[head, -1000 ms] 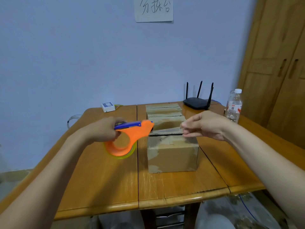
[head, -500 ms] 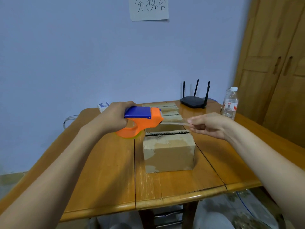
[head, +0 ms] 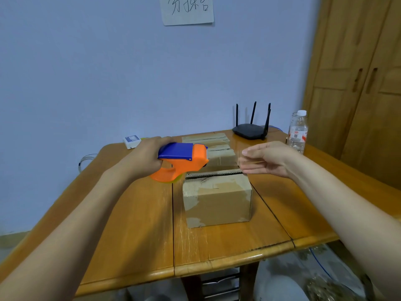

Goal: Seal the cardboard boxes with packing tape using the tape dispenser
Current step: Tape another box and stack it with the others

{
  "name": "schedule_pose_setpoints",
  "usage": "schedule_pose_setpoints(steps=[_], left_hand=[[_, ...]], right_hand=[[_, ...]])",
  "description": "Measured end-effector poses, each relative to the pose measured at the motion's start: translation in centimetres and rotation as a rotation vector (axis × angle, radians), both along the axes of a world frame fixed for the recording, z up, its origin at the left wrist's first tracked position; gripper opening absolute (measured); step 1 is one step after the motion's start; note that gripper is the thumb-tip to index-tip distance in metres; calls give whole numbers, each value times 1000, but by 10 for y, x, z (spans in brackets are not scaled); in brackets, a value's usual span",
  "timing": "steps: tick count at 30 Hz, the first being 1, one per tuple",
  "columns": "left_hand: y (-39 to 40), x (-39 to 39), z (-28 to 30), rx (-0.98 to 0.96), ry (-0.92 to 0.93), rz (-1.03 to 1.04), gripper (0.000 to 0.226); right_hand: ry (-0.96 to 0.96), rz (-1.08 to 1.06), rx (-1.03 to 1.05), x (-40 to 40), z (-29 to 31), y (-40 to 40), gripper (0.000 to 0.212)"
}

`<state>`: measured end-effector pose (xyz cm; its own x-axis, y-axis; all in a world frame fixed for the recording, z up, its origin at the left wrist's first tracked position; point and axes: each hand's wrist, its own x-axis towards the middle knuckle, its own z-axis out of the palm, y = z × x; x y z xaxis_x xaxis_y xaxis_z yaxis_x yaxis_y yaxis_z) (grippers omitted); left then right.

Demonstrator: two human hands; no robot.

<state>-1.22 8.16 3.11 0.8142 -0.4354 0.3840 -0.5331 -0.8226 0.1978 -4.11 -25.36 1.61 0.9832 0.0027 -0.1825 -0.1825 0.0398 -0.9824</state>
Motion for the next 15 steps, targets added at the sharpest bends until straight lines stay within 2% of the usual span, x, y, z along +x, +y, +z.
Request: schedule_pose_setpoints(steps=[6,10,15], left_hand=[[4,0,0,9,0,10,58],[-1,0,1,21,-6,14,61],[-12,-1,4,57,-3,5,57]], right_hand=[[-80,-22,-7,1,4,7,17],[-78,-61,-14,5,5,4,26],[-44,-81,-87,10,2,-7,18]])
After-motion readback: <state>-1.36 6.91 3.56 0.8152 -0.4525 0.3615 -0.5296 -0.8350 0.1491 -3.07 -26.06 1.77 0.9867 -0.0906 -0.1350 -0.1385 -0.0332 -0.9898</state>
